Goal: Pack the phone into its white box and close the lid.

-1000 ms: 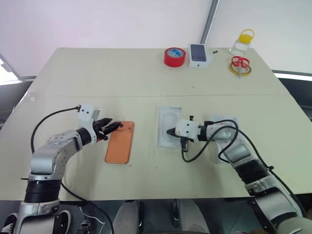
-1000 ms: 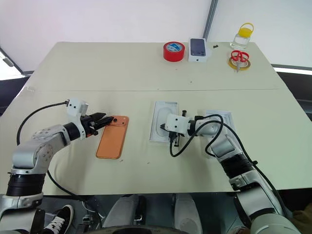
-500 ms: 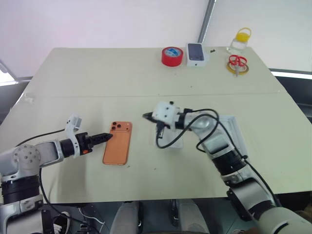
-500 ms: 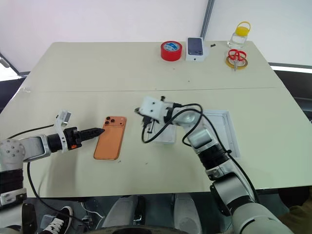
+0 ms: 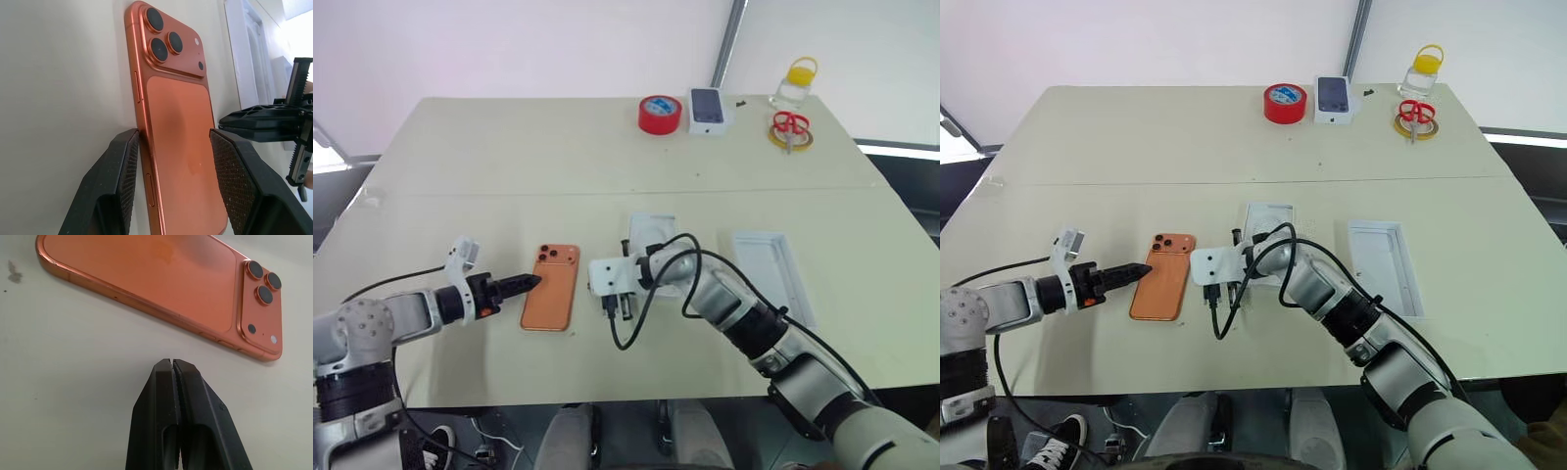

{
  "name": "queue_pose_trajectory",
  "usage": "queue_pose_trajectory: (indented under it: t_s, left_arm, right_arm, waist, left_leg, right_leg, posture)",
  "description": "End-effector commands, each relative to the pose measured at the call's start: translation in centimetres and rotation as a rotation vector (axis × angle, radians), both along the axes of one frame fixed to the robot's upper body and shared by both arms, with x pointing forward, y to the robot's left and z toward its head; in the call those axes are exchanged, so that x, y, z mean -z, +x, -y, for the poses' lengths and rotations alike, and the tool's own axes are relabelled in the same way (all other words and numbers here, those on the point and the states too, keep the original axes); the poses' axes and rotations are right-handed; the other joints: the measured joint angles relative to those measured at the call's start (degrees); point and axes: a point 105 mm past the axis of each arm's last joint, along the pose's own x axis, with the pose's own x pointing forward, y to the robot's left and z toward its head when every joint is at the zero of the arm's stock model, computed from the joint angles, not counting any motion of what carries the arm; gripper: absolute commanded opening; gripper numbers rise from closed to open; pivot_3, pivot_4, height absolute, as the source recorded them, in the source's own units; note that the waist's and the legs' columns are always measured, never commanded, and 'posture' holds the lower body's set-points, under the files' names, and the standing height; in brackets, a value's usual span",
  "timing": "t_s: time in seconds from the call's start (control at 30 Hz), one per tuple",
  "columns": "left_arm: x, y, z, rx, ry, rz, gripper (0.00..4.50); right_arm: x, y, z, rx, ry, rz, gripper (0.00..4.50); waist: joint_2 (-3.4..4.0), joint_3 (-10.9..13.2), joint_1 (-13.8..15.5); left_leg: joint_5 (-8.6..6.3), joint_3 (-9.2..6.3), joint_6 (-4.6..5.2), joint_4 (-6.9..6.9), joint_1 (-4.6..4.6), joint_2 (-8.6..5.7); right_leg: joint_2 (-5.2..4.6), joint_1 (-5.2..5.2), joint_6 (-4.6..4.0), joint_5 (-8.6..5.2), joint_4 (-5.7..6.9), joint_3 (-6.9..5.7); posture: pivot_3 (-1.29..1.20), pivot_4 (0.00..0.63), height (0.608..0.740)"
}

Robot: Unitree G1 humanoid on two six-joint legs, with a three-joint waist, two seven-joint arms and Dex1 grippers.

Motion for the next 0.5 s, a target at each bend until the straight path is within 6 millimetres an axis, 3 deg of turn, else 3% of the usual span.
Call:
queue_pose_trajectory:
  t_s: [0.03,0.23,0.5]
  left_arm:
    - [1.5,-0.6,1.7,0.046,-0.031,-0.07,2.42]
    - [1.5,-0.7,4.6,0.126,-0.101,-0.121,2.42]
    - [0.6,0.5,4.0,0.096,-0.075,-0.12,2.42]
  right_arm:
    - [0.0,0.0,-1.7,-0.005,0.025,0.021,0.1]
    - [-0.1,0.5,-1.7,0.012,0.045,0.035,0.1]
    - [0.2,1.3,-0.4,0.045,0.028,0.045,0.1]
  waist:
    - [0.01,0.0,0.0]
    - [0.1,-0.2,0.3]
    - [0.1,-0.2,0.4]
  left_leg:
    - [0.0,0.0,0.0,-0.04,0.08,0.0]
    - [-0.03,-0.03,0.02,-0.23,0.67,-0.08]
    - [-0.01,-0.03,0.01,-0.22,0.63,-0.14]
  right_leg:
    - [0.0,0.07,-0.08,-0.04,-0.01,0.0]
    - [-0.1,0.54,-0.14,-0.09,-0.11,-0.04]
    - [-0.12,0.6,-0.11,-0.08,-0.07,-0.05]
  posture:
    - [0.0,0.15,0.74]
    - [0.0,0.15,0.74]
    - [0.0,0.15,0.74]
